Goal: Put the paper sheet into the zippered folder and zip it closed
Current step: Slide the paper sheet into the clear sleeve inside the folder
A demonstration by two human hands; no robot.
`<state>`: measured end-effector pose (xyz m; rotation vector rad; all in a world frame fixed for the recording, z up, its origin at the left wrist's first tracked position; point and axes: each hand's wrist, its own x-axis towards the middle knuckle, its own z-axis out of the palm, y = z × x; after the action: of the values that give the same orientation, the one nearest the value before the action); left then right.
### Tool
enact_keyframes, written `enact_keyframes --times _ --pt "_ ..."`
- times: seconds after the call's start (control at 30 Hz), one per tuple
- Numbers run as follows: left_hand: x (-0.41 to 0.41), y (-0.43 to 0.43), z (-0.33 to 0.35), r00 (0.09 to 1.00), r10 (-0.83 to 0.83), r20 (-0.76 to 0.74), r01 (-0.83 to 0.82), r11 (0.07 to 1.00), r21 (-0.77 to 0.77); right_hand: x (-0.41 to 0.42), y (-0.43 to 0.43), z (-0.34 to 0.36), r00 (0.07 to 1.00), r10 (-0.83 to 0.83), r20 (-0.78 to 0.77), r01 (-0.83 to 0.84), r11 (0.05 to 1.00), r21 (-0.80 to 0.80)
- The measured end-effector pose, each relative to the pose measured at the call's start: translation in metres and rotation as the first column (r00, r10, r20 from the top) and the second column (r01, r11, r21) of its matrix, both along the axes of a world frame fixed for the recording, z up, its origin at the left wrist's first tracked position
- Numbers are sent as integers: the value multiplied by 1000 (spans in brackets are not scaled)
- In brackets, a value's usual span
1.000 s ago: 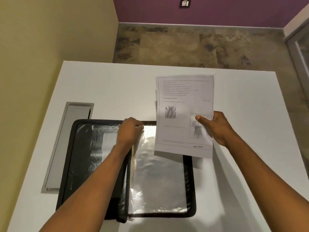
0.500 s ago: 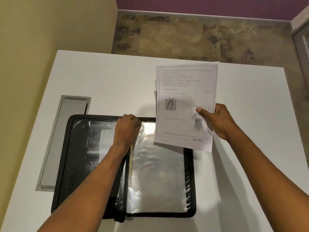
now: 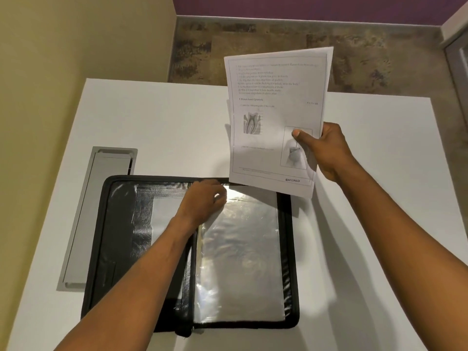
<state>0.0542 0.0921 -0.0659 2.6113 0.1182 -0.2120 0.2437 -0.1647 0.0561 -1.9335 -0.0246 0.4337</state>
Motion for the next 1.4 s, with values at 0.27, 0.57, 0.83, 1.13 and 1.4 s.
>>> enact_keyframes --times 0.27,0.57,0.83,1.13,1.4 --pt "-18 -59 -3 986 116 116 -128 986 105 14 34 9 976 216 -12 -216 976 -36" --pt "-20 -85 8 977 170 132 -192 965 177 20 68 1 905 425 3 -422 900 -112" --pt "-15 -84 11 968 152 199 -186 968 168 30 82 -19 855 511 -86 -518 848 -112" --pt "-3 -95 10 970 153 190 -169 983 73 47 93 -63 840 475 -263 -469 879 91" --pt "15 -119 15 978 156 140 -163 986 41 36 86 -99 858 345 -381 -263 932 251"
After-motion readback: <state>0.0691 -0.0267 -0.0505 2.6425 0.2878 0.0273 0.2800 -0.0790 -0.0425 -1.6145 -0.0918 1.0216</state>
